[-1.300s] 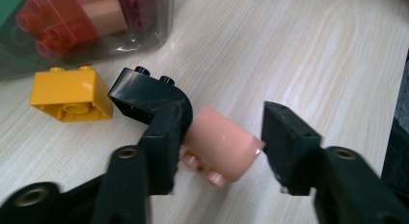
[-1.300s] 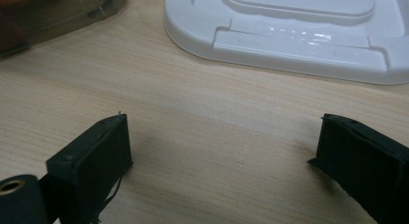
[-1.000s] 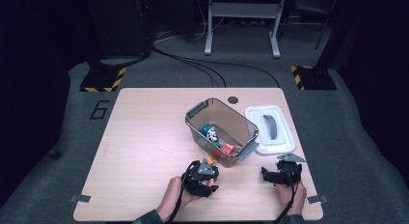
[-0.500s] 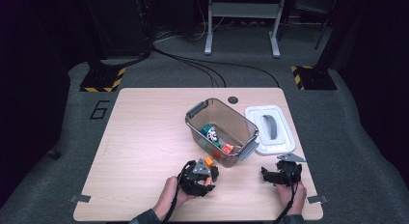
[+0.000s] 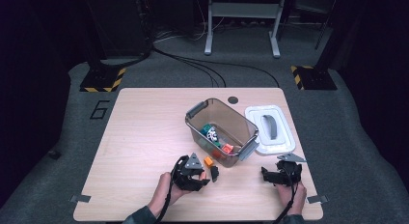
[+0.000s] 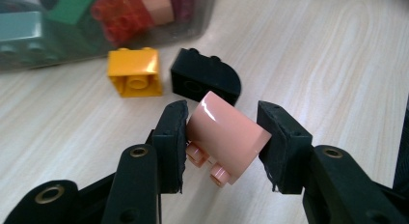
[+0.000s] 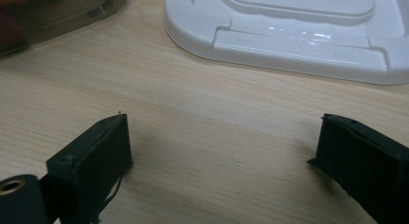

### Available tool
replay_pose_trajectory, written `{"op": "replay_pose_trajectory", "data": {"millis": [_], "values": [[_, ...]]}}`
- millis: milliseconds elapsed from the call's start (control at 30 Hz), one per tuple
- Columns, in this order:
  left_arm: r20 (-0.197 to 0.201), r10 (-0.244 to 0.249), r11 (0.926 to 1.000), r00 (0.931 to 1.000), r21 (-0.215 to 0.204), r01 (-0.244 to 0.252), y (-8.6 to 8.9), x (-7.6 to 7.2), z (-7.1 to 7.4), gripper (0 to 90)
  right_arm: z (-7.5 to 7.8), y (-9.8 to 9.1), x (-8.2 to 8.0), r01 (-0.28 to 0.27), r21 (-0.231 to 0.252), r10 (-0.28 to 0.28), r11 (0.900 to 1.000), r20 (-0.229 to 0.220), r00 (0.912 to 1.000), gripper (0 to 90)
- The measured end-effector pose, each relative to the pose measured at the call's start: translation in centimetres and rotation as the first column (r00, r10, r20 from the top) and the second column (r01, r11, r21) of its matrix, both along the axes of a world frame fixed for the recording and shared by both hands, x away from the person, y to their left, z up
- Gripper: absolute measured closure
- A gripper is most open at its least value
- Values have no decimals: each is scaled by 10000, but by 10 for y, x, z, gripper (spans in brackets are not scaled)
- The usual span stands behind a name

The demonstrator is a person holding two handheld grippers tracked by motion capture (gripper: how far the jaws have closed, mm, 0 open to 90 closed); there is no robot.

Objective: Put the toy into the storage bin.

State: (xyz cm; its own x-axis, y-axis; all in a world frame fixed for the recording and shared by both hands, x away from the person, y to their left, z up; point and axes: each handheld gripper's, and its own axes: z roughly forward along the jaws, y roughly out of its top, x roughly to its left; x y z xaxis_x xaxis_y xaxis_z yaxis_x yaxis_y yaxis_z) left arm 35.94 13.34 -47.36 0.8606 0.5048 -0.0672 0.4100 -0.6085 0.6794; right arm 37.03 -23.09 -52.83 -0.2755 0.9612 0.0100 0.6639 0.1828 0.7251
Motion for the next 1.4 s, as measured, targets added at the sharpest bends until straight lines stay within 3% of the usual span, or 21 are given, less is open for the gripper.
{"op": "replay_pose_trajectory", "data": {"millis": [567,867,1400], "values": [[293,781,9967,9965,-260,-774,31,21,32,556,0,0,0,-22,-18,22,10000,-18,10000,43],[481,1113,9934,9926,-330,-1098,47,38,57,556,0,0,0,-49,-52,49,10000,-30,10000,41],[599,1441,9886,9877,-524,-1411,56,62,86,556,0,0,0,-46,-12,46,10000,-11,10000,43]]}}
